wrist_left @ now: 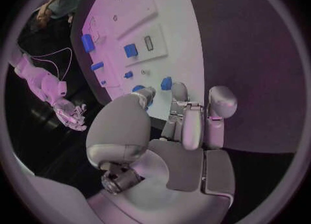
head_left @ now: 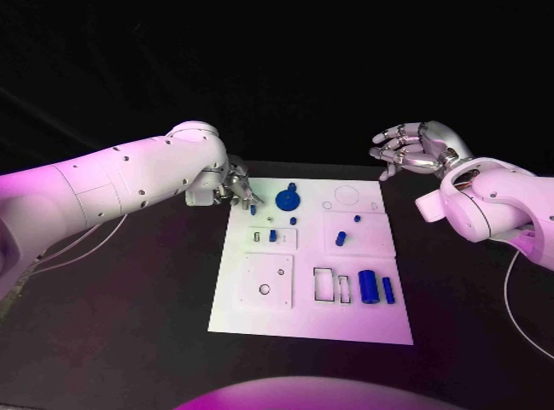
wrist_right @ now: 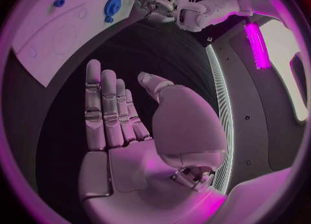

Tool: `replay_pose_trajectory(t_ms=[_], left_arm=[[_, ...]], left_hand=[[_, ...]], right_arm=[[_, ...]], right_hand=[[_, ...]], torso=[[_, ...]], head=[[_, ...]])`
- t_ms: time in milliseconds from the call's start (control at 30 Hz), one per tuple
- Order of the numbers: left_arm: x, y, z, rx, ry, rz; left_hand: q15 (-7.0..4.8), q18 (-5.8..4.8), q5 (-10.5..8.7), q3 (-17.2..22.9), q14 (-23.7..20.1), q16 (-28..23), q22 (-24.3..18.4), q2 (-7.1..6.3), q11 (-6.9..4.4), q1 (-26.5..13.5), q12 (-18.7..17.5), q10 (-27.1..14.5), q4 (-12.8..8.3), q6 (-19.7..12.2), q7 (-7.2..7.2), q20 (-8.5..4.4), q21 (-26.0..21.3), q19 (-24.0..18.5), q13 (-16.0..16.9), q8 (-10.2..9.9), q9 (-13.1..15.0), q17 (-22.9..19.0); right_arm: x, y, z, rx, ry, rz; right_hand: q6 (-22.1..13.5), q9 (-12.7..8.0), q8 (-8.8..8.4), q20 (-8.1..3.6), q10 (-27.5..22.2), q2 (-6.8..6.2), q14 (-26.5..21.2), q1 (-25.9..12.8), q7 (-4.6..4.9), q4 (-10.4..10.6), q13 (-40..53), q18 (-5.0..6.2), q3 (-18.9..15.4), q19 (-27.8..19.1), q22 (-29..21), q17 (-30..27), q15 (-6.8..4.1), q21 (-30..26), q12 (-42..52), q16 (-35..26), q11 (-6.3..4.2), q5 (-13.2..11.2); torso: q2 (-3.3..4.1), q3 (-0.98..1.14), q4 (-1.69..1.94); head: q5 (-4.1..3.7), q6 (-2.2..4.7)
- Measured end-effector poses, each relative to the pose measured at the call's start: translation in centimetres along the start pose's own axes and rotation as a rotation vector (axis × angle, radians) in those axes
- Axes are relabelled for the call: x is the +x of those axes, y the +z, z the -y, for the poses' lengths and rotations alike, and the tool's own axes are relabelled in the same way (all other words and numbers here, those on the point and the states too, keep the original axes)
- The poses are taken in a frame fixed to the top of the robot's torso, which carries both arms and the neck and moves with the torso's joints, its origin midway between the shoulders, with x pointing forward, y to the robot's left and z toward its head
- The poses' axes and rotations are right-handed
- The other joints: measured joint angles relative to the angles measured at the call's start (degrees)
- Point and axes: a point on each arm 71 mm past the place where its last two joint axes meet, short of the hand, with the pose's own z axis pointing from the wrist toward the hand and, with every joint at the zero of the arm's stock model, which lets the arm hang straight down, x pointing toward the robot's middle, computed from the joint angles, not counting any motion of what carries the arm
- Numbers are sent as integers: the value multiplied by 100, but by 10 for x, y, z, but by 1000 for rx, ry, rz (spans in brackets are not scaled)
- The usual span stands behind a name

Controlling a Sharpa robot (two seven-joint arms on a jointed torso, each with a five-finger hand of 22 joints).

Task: Assemble the parts on the task board

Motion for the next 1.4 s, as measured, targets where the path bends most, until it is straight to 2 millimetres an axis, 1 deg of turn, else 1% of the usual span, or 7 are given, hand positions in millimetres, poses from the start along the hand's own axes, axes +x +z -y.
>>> replay_pose_trajectory(t_ms=[567,867,1000,1167,1300,1367,1400], left_arm=[[3,3,0,-1,-6,-17],[3,4,1,4,-15,-17],[3,4,1,10,-28,-17],[3,4,0,21,-58,-17],[2,4,-2,29,-88,-16],[2,3,-4,33,-104,-16],[2,2,-5,35,-113,-16]], left_hand=[[-40,0,0,129,-1,22,48,154,-20,354,0,60,-32,20,-20,-21,19,20,10,44,-2,0],[-82,0,-1,670,0,22,96,272,-72,933,-1,112,-190,42,-43,-42,41,41,15,187,8,0],[-123,0,-30,1261,1,22,137,204,-119,1100,-1,167,-353,-27,-81,-62,63,62,35,406,149,0],[-124,0,-48,1513,0,22,175,165,-124,1086,-1,229,-101,-96,-93,-82,85,82,60,714,356,0],[-123,0,-48,1601,0,22,175,77,-142,997,21,285,-14,-113,-108,-82,85,82,73,826,478,0],[-123,0,-51,1863,0,22,175,17,-142,933,21,286,-231,-117,-113,-83,85,82,86,838,487,0],[-123,0,-51,1873,0,22,175,25,-141,895,34,286,-221,-118,-112,-82,85,82,98,871,488,0]], right_arm=[[1,0,0,-2,1,-1],[0,0,0,-2,1,-1],[1,0,0,-2,1,-1],[0,0,0,-2,1,-1],[0,0,0,-2,0,0],[0,0,0,-2,0,0],[0,0,0,-1,0,0]], right_hand=[[0,0,0,21,0,0,0,0,0,0,-10,-1,0,21,-12,0,0,-34,0,0,0,0],[0,0,21,21,0,0,0,0,0,0,-15,-1,0,21,-18,-4,0,-34,23,0,0,0],[0,-1,21,21,0,0,0,0,0,0,-14,-1,0,21,-24,-4,0,-34,22,0,0,0],[0,-1,21,21,0,0,0,0,0,0,-24,-1,0,21,-29,-4,0,-34,22,0,0,0],[0,-1,21,21,0,0,0,0,0,0,-24,-1,0,21,-29,-4,0,-34,22,0,0,0],[0,-1,21,21,0,0,0,0,0,0,-24,-1,0,20,-29,-4,0,-34,22,0,0,6],[0,-1,21,21,0,0,0,0,0,0,-24,-1,0,20,-35,-4,0,-34,22,0,0,26]], torso=[[6,-4,-5],[6,-2,-1],[2,0,-1],[-1,2,-1],[-1,3,-1],[-1,3,-1],[-2,4,-1]], head=[[-14,-25],[-21,-42],[-21,-48],[-17,-49],[-16,-49],[-16,-49],[-16,-49]])
